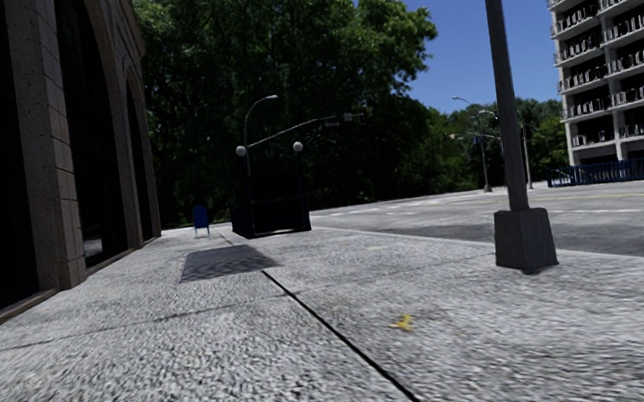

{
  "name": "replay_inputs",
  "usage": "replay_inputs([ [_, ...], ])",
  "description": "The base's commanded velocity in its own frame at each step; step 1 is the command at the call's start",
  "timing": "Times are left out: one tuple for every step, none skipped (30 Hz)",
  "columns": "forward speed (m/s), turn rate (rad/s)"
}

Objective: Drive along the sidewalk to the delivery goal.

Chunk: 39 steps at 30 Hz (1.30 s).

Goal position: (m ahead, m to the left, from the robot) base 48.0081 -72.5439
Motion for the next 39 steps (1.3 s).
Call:
replay_inputs([
  [2.0, 0.57],
  [2.0, 0.57],
  [2.0, 0.57],
  [2.0, 0.57],
  [2.0, 0.57],
  [2.0, 0.57],
  [2.0, 0.57],
  [2.0, 0.57],
  [2.0, 0.57],
  [2.0, 0.57],
  [2.0, 0.57],
  [2.0, 0.57],
  [2.0, 0.57],
  [2.0, 0.57],
  [2.0, 0.57],
  [2.0, 0.57],
  [2.0, 0.57],
  [2.0, 0.57],
  [2.0, 0.57],
  [2.0, 0.57],
  [2.0, 0.53],
  [2.0, 0.51],
  [2.0, 0.51],
  [2.0, 0.51],
  [2.0, 0.51],
  [2.0, 0.51],
  [2.0, 0.0],
  [2.0, 0.0],
  [2.0, 0.0],
  [2.0, 0.0],
  [2.0, 0.0],
  [2.0, 0.0],
  [2.0, 0.0],
  [2.0, 0.0],
  [2.0, 0.0],
  [2.0, 0.0],
  [2.0, 0.0],
  [2.0, 0.0],
  [2.0, 0.0],
])
